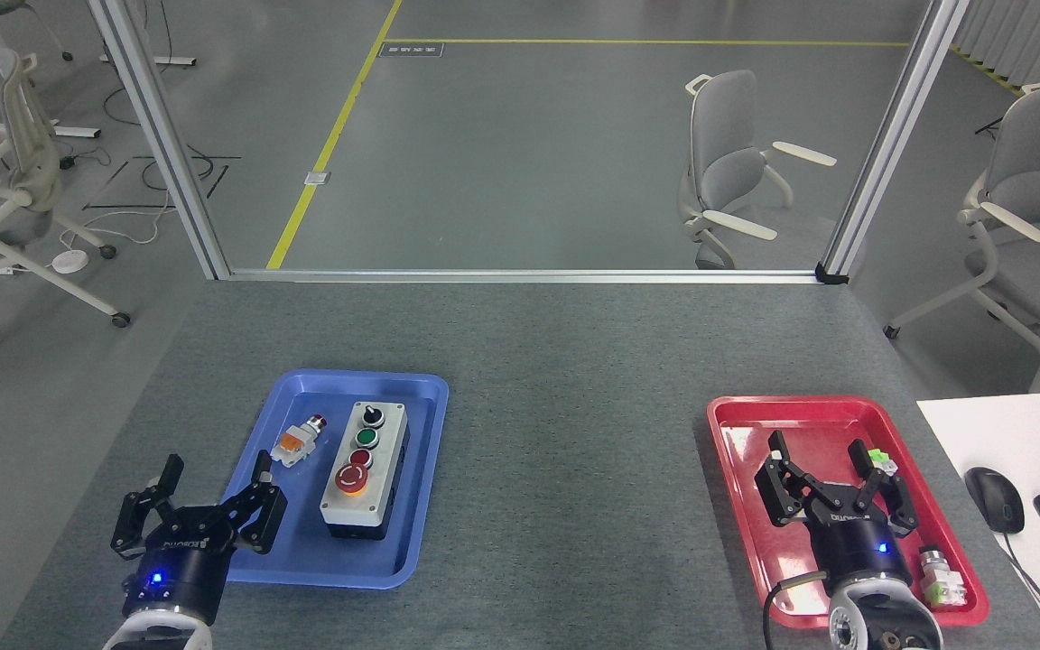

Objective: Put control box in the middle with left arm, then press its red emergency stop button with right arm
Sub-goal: 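Move the left gripper toward the grey control box in the blue tray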

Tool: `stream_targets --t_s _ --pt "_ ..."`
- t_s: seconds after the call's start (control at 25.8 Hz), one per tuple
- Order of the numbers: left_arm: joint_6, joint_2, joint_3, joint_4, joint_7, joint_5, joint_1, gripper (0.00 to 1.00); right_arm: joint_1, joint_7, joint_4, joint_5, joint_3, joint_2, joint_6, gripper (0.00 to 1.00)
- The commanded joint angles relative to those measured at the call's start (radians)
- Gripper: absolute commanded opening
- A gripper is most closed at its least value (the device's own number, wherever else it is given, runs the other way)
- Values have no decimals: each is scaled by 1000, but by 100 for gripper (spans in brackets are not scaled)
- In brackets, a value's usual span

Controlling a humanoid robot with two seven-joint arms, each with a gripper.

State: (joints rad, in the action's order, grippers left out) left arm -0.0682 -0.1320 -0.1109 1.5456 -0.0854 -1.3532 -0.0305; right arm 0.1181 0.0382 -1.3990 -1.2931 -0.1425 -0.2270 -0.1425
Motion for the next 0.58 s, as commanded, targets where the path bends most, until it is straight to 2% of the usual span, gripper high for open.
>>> stream_targets --t_s 0.0,0.39,0.54 --pt "-4 14 3 1 -5 0 -20 99 0 0 0 0 0 0 0 99" --pt "-51 11 2 31 -37 11 -2 99 0 0 0 0 0 -2 -2 99" --pt "-56 37 8 117 -50 9 81 99 0 0 0 0 0 2 -2 99"
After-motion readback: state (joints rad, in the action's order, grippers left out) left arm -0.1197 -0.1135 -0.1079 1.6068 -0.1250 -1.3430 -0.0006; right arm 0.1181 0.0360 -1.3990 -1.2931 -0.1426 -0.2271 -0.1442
